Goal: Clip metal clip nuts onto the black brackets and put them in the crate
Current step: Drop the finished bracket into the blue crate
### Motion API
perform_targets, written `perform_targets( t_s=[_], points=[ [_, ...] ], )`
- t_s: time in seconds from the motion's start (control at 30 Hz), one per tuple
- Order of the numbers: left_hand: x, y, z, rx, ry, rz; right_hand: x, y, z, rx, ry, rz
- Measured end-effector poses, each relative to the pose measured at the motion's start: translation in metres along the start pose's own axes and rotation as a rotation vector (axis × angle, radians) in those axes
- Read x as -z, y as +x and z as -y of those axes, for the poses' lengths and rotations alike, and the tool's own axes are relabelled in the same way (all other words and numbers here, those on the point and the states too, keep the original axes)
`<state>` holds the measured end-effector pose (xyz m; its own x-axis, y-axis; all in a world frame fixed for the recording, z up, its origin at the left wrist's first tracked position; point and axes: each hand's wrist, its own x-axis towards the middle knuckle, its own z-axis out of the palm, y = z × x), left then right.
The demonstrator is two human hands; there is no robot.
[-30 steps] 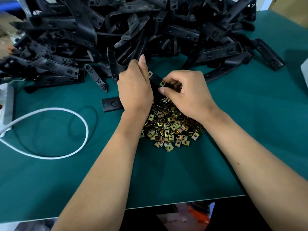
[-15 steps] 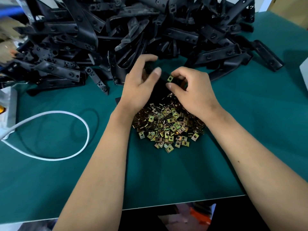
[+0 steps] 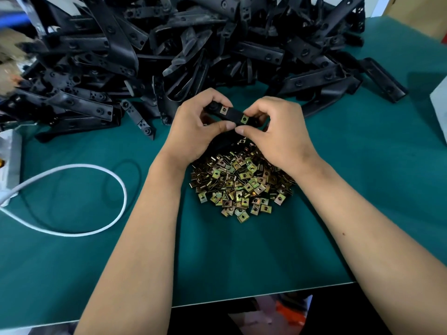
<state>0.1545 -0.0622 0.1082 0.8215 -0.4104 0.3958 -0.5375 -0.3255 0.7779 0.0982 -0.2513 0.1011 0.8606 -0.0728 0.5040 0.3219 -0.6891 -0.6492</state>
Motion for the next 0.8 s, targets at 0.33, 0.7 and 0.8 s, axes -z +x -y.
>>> perform_targets(
  t_s=[0.33, 0.7, 0.8],
  points=[
    [0.003, 0.001, 0.002, -0.011, 0.039, 0.004, 0.0, 0.002, -0.003, 0.06, 0.007, 0.025],
    [-0.057, 0.02, -0.087, -0.134, 0.192, 0.035, 0.068, -0.026, 0.001, -0.003, -0.054, -0.19],
    [-0.109, 0.022, -0.135, -0.175, 0.162, 0.11, 0.111, -0.052, -0.009, -0.093, -0.099, -0.324]
  ],
)
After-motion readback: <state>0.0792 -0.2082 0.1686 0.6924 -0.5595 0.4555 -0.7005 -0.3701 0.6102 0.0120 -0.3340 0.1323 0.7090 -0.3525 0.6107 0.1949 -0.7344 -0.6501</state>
